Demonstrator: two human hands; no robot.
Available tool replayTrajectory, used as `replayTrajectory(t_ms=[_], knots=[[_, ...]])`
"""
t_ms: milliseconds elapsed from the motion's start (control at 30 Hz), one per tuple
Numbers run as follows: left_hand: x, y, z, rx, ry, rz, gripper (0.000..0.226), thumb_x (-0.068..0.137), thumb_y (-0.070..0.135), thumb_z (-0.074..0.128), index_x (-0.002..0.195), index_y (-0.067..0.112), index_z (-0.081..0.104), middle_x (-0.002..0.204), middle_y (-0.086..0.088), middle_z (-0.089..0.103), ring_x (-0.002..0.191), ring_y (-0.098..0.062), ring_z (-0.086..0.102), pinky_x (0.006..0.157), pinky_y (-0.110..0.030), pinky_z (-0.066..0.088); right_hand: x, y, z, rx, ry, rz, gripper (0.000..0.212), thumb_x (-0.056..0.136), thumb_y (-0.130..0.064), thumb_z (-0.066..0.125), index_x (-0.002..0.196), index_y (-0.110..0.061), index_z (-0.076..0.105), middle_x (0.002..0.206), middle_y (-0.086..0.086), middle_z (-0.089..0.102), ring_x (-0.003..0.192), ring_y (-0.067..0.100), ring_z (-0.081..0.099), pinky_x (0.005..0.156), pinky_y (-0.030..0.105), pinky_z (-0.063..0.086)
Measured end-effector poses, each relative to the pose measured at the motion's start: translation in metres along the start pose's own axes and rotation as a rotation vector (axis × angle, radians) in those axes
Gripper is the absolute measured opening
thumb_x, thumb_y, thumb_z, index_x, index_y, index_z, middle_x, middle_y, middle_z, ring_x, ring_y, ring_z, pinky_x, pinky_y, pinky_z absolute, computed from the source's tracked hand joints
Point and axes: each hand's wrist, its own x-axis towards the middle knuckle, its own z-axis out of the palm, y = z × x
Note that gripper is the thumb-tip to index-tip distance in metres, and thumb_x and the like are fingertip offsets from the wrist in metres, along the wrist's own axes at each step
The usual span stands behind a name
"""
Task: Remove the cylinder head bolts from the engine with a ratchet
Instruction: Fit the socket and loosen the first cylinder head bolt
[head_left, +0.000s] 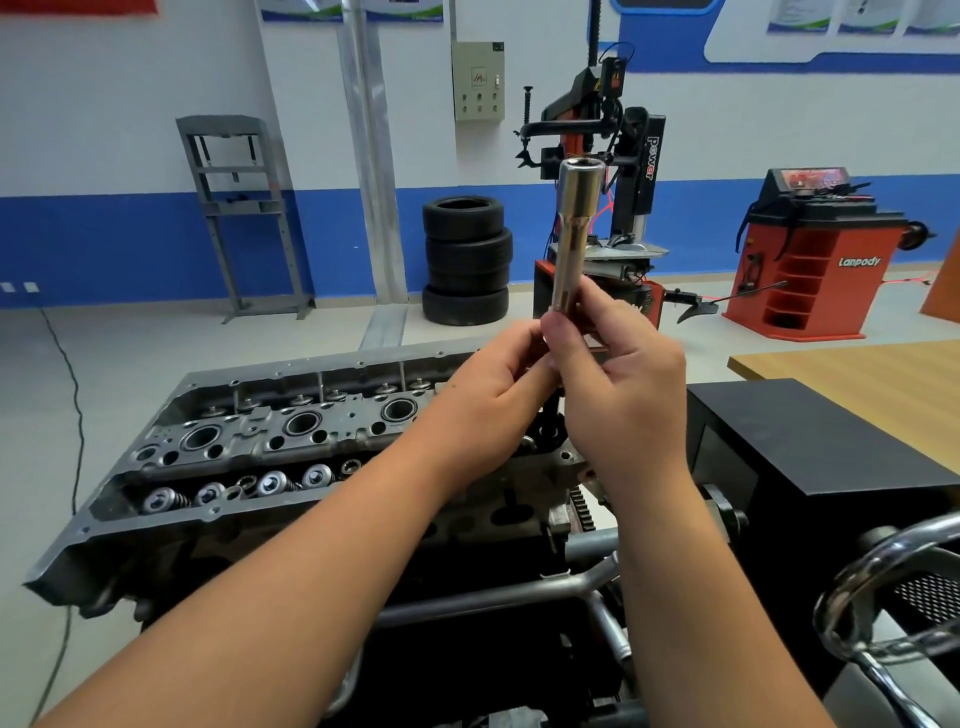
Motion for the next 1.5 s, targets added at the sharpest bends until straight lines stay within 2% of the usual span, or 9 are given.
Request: replayTrajectory(t_ms=[233,367,533,700,800,933,1100,1267,1500], knots=[[0.001,0.0,-0.001,0.02,0.001,-0.002,0.018,0.109,0.037,0.049,0.123,0.037,0.061,0.112,0.018,0.073,0.108,0.002,0.067,0.095,-0.023,0.055,0.0,-0.003,-0.001,0.088,-0.083,0.083,0.045,0.099,-0.035,0.056,0.139,-0.016,0.058,0.113,-0.001,0.071,0.109,0.017,0.067,0.094,0.049,0.054],[0.002,-0.001,-0.001,0.008,0.011,0.006,0.025,0.106,0.04,0.056,0.131,0.036,0.055,0.122,0.01,0.071,0.111,-0.009,0.068,0.095,-0.042,0.059,0.007,-0.019,0.006,0.121,-0.049,0.064,0.043,0.094,-0.042,0.066,0.126,-0.013,0.064,0.105,0.001,0.068,0.101,0.023,0.068,0.088,0.049,0.056],[0.001,-0.003,0.001,0.046,-0.001,0.007,0.026,0.107,0.043,0.051,0.129,0.031,0.058,0.114,0.005,0.071,0.1,-0.007,0.067,0.09,-0.04,0.054,0.039,-0.039,0.006,0.048,0.063,-0.058,0.014,0.095,-0.023,0.066,0.103,-0.013,0.069,0.084,-0.005,0.068,0.08,0.018,0.068,0.076,0.045,0.057],[0.0,-0.004,0.001,0.052,0.03,0.015,0.022,0.108,0.044,0.036,0.122,0.047,0.052,0.114,0.011,0.07,0.11,0.0,0.064,0.103,-0.033,0.05,0.043,-0.04,-0.002,0.016,-0.19,-0.072,0.015,0.104,-0.014,0.048,0.107,-0.009,0.061,0.089,0.001,0.069,0.081,0.015,0.071,0.078,0.043,0.059],[0.0,-0.004,-0.001,0.154,0.046,0.022,0.012,0.111,0.044,0.039,0.118,0.043,0.048,0.101,0.02,0.066,0.098,0.011,0.058,0.076,-0.012,0.046,0.046,-0.049,0.004,0.033,-0.235,0.034,0.025,0.103,-0.033,0.042,0.109,-0.017,0.059,0.088,-0.007,0.067,0.075,0.009,0.066,0.077,0.038,0.056],[0.002,0.001,0.001,0.192,0.066,0.017,0.023,0.109,0.045,0.043,0.124,0.029,0.052,0.104,0.01,0.068,0.093,-0.002,0.063,0.077,-0.028,0.051,0.054,-0.066,0.022,0.142,-0.21,0.321,0.062,0.079,-0.079,0.039,0.081,-0.018,0.051,0.067,-0.006,0.042,0.061,0.013,0.04,0.065,0.039,0.042],[0.0,0.003,0.006,0.227,0.028,0.01,0.032,0.11,0.042,0.038,0.131,0.024,0.053,0.112,0.001,0.07,0.101,-0.021,0.064,0.084,-0.041,0.049,0.067,-0.067,0.016,0.456,-0.199,0.533,0.045,0.086,-0.056,0.042,0.057,-0.022,0.044,0.049,-0.003,0.03,0.045,0.014,0.022,0.046,0.027,0.02],[0.004,0.001,0.006,0.005,0.058,-0.058,0.015,0.109,0.033,0.046,0.11,0.037,0.061,0.104,0.008,0.073,0.109,-0.017,0.068,0.104,-0.046,0.049,0.084,-0.077,0.003,0.475,-0.203,0.672,0.029,0.094,-0.03,0.047,0.072,-0.015,0.058,0.054,-0.001,0.05,0.049,0.015,0.042,0.055,0.029,0.037],[0.006,0.0,0.012,-0.133,0.069,-0.11,0.008,0.104,0.045,0.058,0.11,0.039,0.057,0.089,0.02,0.072,0.081,0.005,0.067,0.065,-0.016,0.05,0.084,-0.077,0.009,0.45,-0.217,0.634,0.044,0.096,-0.027,0.045,0.052,-0.022,0.044,0.044,-0.005,0.033,0.04,0.014,0.024,0.046,0.026,0.023]])
